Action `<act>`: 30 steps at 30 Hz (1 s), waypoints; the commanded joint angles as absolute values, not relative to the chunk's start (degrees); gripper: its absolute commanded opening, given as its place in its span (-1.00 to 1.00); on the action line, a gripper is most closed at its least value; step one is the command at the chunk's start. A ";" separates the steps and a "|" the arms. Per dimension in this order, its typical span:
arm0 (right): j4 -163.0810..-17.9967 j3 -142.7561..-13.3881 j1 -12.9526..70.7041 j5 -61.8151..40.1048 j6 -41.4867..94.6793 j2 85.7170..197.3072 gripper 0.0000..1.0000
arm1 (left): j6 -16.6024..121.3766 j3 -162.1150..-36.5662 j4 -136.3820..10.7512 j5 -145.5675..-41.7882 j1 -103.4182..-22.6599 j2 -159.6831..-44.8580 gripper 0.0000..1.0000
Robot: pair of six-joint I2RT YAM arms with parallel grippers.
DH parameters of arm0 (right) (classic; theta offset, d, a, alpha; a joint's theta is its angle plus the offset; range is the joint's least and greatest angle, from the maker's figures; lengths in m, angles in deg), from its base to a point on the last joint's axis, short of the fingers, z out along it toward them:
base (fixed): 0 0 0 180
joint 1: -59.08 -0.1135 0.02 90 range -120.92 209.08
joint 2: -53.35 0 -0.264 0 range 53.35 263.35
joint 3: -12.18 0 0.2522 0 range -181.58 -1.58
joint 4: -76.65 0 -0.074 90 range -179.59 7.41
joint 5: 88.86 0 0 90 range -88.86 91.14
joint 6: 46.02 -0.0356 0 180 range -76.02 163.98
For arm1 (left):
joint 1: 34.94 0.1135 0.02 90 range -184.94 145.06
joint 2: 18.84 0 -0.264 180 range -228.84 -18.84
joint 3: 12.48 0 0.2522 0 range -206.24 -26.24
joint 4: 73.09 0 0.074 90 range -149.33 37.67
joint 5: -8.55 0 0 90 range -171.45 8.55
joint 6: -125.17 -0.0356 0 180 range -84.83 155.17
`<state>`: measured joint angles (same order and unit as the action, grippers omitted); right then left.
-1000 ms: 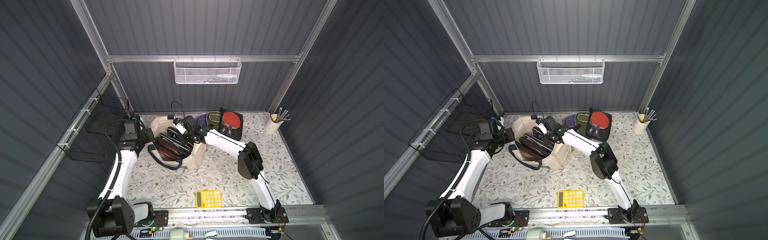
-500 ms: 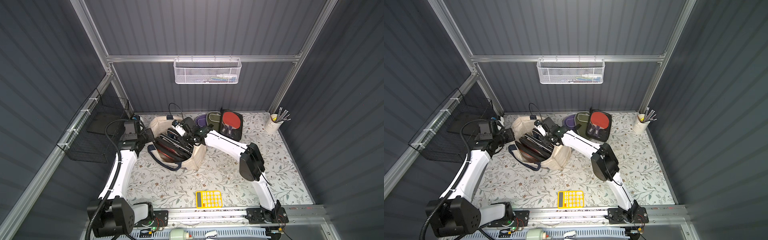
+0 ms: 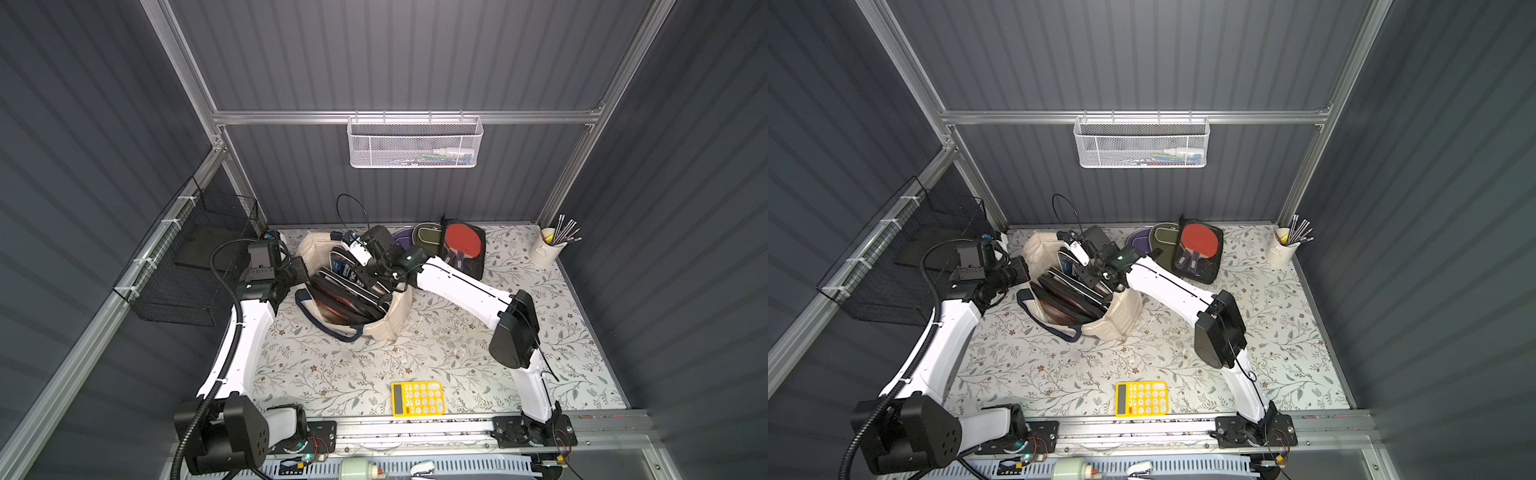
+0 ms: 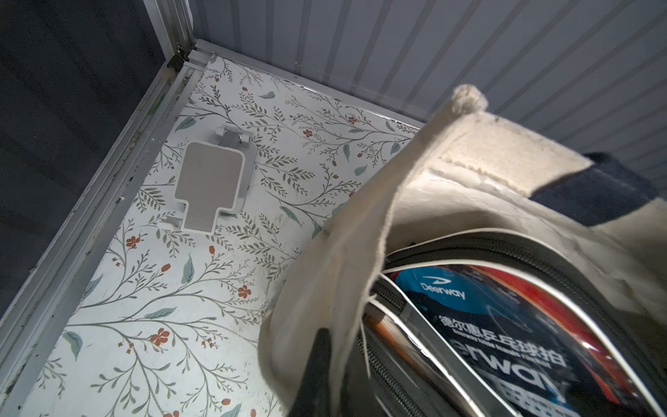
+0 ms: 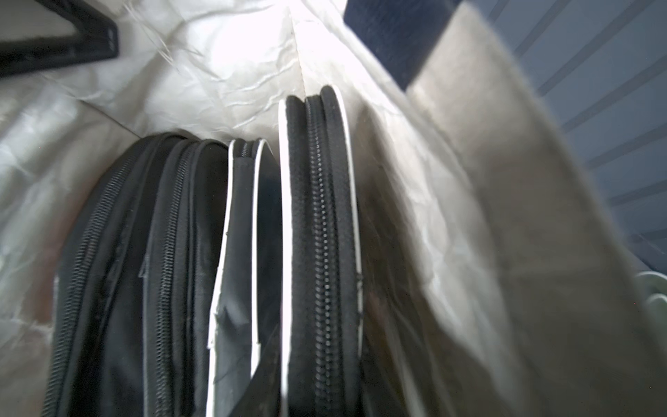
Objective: Remove the ping pong set from the canvas bag
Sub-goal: Pick up the ping pong set from the canvas bag, then place the ping pong set at the ping pong set.
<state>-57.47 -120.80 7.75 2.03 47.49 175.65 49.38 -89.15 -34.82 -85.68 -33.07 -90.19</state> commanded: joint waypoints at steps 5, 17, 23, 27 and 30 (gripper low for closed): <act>-56.89 -127.86 7.07 2.53 45.94 169.10 -1.00 | 49.80 -89.61 -35.03 -86.99 -32.65 -89.55 -1.00; -53.51 -135.31 8.09 1.77 42.19 164.78 -1.00 | 49.67 -89.52 -34.99 -86.90 -32.65 -89.52 -1.00; -57.67 -129.77 12.65 -3.27 33.93 157.39 -1.00 | 49.68 -89.41 -34.95 -86.90 -32.58 -89.25 -1.00; -65.90 -119.82 18.70 -10.93 24.99 149.44 -1.00 | 49.67 -89.52 -35.04 -86.90 -32.63 -89.29 -1.00; -70.82 -113.92 23.06 -14.40 19.75 144.86 -1.00 | 49.67 -89.40 -35.00 -86.90 -32.61 -89.17 -1.00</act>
